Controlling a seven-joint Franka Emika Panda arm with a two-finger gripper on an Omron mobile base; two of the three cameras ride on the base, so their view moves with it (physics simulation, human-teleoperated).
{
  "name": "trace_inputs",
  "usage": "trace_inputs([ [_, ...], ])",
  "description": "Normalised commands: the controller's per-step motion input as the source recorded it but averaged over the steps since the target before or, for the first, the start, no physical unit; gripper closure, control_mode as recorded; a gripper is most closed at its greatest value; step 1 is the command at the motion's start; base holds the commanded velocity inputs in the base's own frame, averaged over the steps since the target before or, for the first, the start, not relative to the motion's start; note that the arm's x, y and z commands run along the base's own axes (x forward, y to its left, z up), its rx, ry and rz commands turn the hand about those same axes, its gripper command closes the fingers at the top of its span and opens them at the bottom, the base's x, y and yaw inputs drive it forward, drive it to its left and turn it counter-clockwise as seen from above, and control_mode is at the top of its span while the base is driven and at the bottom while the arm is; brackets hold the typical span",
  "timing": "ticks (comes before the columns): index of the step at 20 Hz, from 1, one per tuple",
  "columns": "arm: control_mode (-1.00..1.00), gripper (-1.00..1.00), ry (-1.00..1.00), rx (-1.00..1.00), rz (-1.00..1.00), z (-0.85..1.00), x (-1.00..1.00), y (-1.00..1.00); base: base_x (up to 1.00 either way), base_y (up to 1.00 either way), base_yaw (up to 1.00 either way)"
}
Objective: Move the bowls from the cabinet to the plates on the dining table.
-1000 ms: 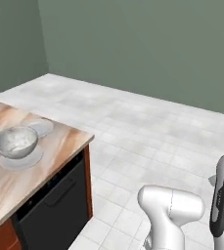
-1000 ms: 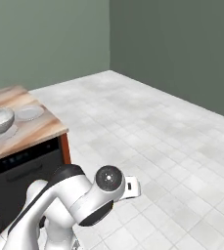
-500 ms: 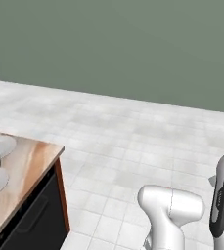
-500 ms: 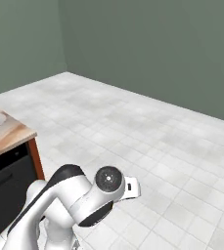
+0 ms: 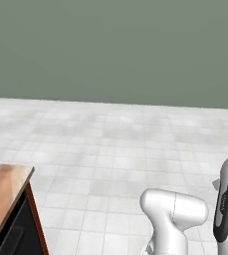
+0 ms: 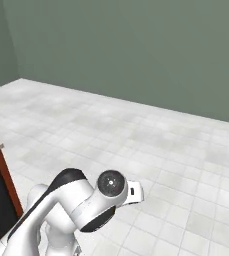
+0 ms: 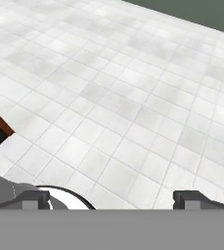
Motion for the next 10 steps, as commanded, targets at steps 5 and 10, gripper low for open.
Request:
trace_inputs([
  [5, 1.0, -1.0, 0.0, 0.0, 0.0, 0.0, 0.0, 0.0, 0.15, -0.38, -0.39],
  [10, 1.0, -1.0, 0.0, 0.0, 0.0, 0.0, 0.0, 0.0, 0.04, -0.29, -0.28],
])
